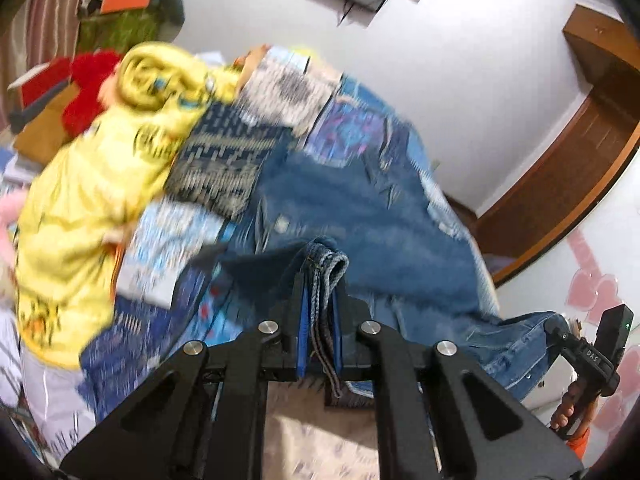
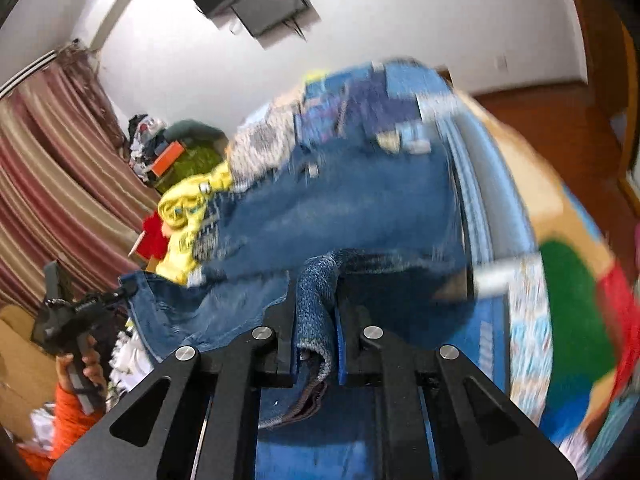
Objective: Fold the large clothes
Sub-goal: 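Grasp the jacket hem with both tools and lift it toward the collar, then lay the hem over the collar and open both tools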
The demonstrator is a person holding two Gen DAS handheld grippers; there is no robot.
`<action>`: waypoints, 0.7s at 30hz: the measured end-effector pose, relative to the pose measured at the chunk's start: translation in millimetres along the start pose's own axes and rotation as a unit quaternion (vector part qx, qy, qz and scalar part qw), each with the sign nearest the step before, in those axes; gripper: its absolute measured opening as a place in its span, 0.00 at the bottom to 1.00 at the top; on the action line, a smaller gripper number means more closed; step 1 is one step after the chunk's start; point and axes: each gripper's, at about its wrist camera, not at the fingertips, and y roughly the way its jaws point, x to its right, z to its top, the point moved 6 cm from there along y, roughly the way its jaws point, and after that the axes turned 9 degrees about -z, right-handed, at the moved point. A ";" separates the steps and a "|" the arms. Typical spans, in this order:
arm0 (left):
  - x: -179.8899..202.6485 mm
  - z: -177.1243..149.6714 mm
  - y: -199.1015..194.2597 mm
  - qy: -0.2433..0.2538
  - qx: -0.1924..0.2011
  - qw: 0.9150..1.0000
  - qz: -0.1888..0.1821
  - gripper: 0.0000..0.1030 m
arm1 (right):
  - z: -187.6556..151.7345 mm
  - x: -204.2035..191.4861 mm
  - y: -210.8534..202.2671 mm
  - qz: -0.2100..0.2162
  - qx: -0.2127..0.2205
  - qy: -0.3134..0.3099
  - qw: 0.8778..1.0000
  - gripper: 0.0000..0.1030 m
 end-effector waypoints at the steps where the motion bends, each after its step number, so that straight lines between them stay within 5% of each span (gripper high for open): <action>1: 3.5 9.2 0.9 0.002 0.006 1.000 -0.002 0.09 | 6.4 -0.3 -0.4 -0.003 0.009 -0.006 1.000 0.11; 12: 16.0 112.2 49.8 0.039 0.047 0.998 0.021 0.09 | 103.6 17.1 55.6 -0.024 0.048 -0.015 0.998 0.11; 21: -23.6 153.9 157.3 0.006 0.017 0.997 0.069 0.09 | 143.9 46.7 145.8 -0.062 0.015 0.013 0.998 0.11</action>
